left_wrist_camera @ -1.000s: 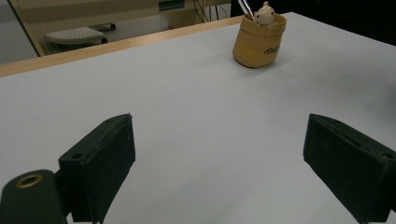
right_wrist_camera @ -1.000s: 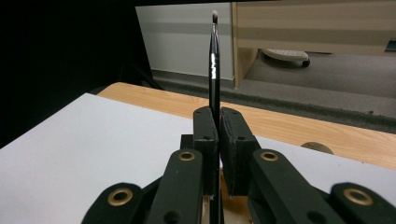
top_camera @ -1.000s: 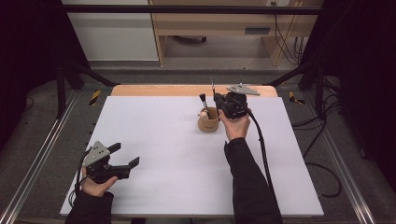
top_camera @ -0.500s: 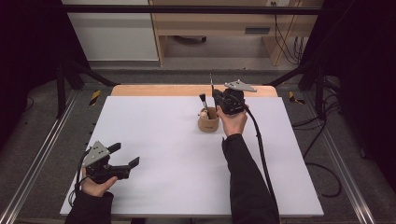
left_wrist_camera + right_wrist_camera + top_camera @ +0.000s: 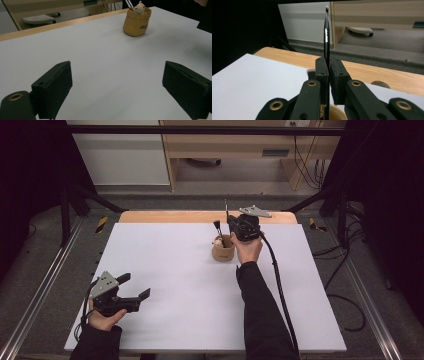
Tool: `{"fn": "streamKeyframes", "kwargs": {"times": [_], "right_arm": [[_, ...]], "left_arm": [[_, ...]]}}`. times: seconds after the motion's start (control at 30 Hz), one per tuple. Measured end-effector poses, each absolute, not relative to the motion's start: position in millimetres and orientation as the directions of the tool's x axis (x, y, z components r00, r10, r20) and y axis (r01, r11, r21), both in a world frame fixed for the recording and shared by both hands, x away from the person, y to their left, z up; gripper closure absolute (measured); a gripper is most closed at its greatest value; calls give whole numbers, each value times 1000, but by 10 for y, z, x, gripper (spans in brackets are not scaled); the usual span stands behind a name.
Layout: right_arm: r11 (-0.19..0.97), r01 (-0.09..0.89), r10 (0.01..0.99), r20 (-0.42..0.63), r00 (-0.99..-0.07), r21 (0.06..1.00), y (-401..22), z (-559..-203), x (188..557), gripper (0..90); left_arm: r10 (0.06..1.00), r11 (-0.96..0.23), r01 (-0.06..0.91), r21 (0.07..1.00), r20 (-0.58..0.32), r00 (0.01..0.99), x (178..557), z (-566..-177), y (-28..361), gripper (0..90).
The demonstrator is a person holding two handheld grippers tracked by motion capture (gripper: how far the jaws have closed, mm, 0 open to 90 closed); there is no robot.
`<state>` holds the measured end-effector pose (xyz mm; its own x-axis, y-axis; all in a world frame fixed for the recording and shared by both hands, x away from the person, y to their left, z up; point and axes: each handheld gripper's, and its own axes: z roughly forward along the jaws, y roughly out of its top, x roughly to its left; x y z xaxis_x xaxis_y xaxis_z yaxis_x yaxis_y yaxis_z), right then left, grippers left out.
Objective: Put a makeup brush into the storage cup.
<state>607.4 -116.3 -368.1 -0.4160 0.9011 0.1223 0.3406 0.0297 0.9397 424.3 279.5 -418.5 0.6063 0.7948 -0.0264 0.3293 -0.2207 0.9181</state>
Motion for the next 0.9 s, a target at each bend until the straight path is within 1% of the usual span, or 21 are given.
{"fn": "streamKeyframes", "kwargs": {"times": [0.9], "right_arm": [[33,360,906,124,-404,932,-1088,-3924,6237,858]], "left_arm": [[795,-220,336,916,-31,605,4255,-4206,2796,86]]}}
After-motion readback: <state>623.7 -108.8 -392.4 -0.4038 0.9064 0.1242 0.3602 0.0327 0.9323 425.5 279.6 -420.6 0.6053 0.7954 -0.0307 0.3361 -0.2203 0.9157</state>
